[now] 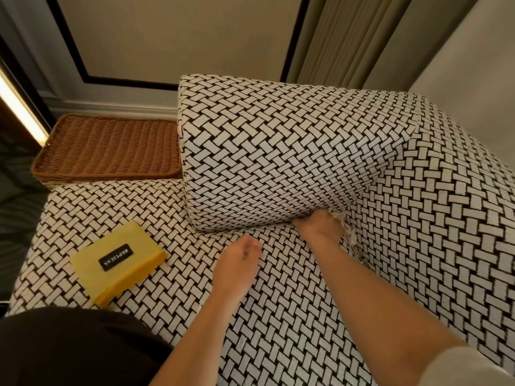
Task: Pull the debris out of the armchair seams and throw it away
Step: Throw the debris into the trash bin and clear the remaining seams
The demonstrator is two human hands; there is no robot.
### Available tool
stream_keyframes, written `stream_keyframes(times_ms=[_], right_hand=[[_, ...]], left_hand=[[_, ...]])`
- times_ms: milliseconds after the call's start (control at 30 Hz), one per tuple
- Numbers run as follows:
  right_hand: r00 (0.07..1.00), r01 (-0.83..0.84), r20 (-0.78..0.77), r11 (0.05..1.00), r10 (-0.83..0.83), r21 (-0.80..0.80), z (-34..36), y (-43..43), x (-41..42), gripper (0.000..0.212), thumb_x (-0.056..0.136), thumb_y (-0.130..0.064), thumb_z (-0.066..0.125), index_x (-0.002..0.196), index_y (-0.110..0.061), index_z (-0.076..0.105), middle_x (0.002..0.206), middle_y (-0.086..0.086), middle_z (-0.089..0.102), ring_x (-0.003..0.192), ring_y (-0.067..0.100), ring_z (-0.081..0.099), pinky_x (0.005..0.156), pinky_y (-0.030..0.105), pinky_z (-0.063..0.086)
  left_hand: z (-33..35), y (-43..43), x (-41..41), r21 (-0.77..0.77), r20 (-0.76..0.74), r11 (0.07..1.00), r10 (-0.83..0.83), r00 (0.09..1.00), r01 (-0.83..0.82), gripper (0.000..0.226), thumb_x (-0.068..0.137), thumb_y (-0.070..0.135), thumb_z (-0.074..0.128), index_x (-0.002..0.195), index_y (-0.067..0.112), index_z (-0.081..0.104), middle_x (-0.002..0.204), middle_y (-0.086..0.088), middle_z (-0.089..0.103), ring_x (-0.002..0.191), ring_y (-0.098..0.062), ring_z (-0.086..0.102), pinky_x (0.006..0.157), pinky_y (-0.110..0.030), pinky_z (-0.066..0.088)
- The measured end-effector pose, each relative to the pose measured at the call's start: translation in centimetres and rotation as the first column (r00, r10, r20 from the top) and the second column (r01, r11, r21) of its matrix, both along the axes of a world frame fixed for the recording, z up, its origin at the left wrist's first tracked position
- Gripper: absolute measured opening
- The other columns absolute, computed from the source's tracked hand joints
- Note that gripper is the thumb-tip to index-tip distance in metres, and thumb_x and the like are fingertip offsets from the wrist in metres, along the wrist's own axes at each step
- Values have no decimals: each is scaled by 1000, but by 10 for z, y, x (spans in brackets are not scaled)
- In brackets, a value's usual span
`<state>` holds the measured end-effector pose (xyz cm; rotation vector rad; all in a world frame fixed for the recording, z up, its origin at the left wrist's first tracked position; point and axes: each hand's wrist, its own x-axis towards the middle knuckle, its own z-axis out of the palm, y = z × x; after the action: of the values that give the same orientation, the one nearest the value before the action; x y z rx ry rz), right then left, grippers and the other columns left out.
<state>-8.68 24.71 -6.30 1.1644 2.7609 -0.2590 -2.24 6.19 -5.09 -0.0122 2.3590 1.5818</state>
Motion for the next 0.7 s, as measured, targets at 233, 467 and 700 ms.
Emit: stream_keyframes(times_ms=[233, 467, 700], right_hand=[[998, 52, -24, 999, -52, -2, -6, 1, -5, 31, 86, -37, 57, 102, -11, 59, 104, 8, 66, 98, 22, 59, 83, 32, 37], [942, -96, -333, 980, 34, -173, -12, 6, 20, 13, 88, -28, 58, 95, -19, 63, 95, 6, 67, 93, 25, 59, 93, 35, 39], [750, -493, -659, 712, 57, -500, 10, -45, 91, 12, 89, -10, 58, 81, -20, 59, 85, -5, 59, 72, -4, 52, 67, 9, 41]], left_hand=[[1, -3, -2, 102, 36, 994, 23, 999, -27, 20, 95, 17, 42, 92, 20, 62, 86, 8, 62, 82, -7, 59, 78, -25, 49], [4, -1, -3, 223, 129, 974, 15, 992, -44, 21, 96, 14, 41, 90, 19, 60, 80, -1, 63, 70, -12, 55, 61, -22, 45], [14, 10, 5, 470, 317, 877, -65, 946, -98, 16, 98, 28, 40, 113, 26, 45, 114, 0, 57, 101, -11, 60, 82, -24, 52]])
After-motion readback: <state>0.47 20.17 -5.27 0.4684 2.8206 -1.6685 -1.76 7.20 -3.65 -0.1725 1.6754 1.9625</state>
